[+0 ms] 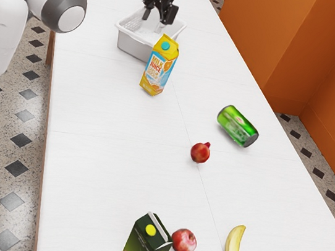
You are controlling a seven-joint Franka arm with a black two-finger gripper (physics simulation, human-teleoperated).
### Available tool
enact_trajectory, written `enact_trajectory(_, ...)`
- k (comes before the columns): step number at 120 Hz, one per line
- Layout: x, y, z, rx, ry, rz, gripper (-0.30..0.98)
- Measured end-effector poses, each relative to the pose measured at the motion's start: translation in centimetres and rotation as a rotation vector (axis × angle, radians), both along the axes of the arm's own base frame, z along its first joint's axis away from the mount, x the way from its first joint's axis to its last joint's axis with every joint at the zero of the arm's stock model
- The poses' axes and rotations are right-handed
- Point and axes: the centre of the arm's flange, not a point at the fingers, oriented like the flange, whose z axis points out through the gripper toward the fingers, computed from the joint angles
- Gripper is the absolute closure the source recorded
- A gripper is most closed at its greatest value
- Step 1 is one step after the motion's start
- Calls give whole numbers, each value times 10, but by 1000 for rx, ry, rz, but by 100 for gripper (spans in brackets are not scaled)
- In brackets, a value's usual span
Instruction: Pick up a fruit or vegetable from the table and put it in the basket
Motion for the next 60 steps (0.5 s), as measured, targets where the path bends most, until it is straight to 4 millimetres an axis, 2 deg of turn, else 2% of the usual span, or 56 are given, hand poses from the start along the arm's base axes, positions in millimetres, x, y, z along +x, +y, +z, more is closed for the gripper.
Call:
enact_trajectory(10, 3, 2, 2, 13, -30, -27, 0)
enact_trajectory(14, 1, 2, 14, 27, -57, -37, 0)
enact_trajectory(17, -6, -1, 40, 51, -109, -50, 0)
enact_trajectory(22, -34, -19, 115, 109, -258, -88, 0)
enact_trajectory(26, -56, -37, 162, 139, -359, -126, 0)
enact_trajectory(30, -70, -54, 190, 155, -427, -173, 0)
enact_trajectory(34, -72, -67, 203, 164, -465, -223, 0)
enact_trajectory(41, -46, -79, 192, 168, -462, -324, 0)
enact_trajectory(45, -15, -97, 172, 152, -440, -417, 0)
enact_trajectory(48, 16, -127, 154, 129, -422, -517, 0)
enact_trajectory(53, 71, -198, 113, 80, -378, -707, 0)
enact_trajectory(56, 94, -239, 91, 58, -355, -810, 0)
enact_trajectory(60, 119, -283, 61, 41, -320, -925, 0)
